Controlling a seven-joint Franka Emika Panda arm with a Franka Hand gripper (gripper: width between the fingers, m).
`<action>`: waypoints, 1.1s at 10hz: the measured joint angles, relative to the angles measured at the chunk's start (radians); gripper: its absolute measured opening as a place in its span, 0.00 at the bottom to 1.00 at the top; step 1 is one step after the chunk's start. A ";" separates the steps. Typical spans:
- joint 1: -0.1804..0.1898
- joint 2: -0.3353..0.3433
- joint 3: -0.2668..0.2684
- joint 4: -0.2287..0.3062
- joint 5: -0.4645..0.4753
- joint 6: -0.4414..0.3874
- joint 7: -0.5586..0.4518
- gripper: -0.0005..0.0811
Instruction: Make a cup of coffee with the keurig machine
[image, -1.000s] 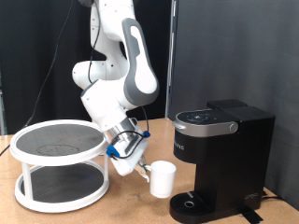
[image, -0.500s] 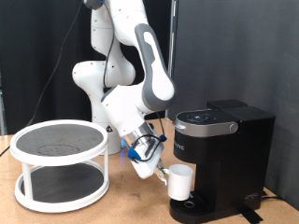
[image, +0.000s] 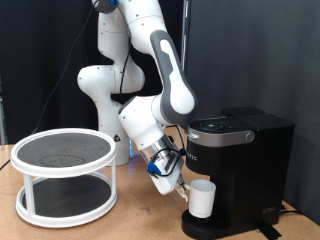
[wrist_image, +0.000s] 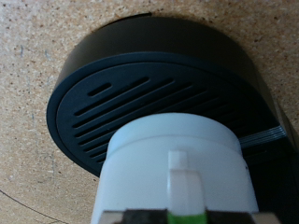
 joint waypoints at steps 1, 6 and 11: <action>0.000 0.008 0.000 0.007 0.007 0.002 -0.005 0.02; -0.001 0.008 0.000 0.007 0.011 0.003 -0.014 0.35; -0.049 -0.027 -0.032 -0.090 -0.069 -0.083 -0.079 0.80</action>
